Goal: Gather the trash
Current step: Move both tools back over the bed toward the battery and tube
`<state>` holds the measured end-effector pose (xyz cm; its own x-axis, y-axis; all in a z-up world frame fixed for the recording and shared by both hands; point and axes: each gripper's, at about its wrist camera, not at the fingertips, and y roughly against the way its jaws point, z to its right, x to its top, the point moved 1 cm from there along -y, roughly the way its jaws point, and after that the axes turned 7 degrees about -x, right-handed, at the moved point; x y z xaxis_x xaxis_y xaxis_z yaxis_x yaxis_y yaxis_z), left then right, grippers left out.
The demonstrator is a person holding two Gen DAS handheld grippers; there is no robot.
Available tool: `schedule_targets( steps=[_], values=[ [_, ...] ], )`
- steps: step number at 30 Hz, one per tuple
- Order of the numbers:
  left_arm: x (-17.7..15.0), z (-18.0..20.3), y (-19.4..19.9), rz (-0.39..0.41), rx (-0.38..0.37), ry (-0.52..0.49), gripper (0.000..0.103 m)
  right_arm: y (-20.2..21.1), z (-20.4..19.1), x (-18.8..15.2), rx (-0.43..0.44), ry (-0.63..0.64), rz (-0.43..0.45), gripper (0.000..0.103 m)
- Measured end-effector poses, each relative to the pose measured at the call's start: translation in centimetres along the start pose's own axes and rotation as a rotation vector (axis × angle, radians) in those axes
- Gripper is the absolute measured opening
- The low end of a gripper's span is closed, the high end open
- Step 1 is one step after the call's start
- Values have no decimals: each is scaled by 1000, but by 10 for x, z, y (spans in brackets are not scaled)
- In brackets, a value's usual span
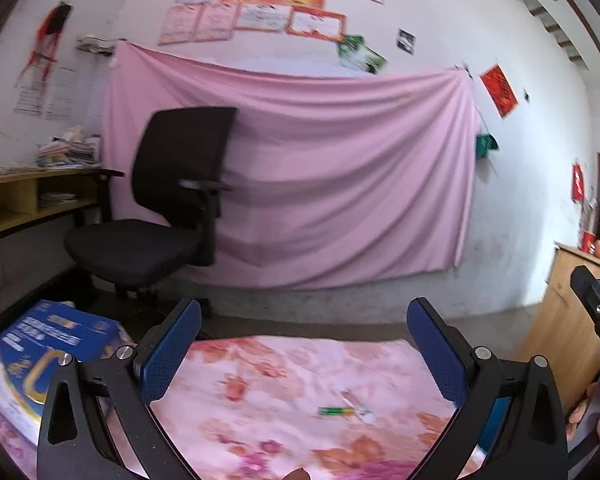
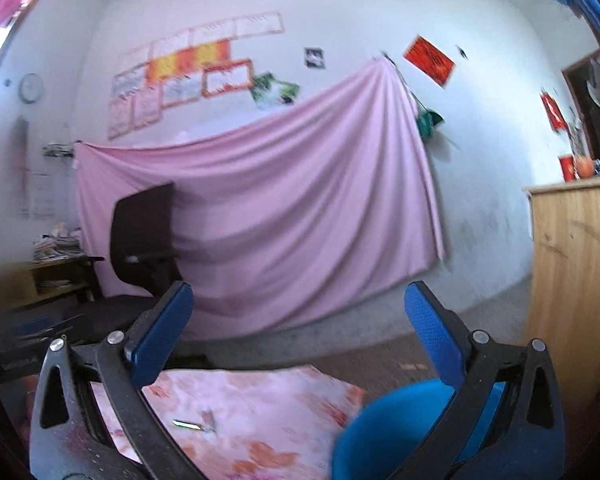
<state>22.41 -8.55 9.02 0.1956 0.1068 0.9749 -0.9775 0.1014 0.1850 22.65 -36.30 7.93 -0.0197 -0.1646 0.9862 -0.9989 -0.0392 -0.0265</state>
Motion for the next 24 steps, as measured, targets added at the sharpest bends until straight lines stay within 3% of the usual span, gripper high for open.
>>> schedule_targets(
  steps=[8,19,24],
  values=[
    [-5,-40,20,17,78,-2,101,3,-53,-2,82,74,78,103],
    [-29,-53,10,17,105,-20,101,-14,-87,-27,127,175,-1,103],
    [-35,-55,-7,-39,75,-28,101,-21,-90,-37,127,209,-38,103]
  ],
)
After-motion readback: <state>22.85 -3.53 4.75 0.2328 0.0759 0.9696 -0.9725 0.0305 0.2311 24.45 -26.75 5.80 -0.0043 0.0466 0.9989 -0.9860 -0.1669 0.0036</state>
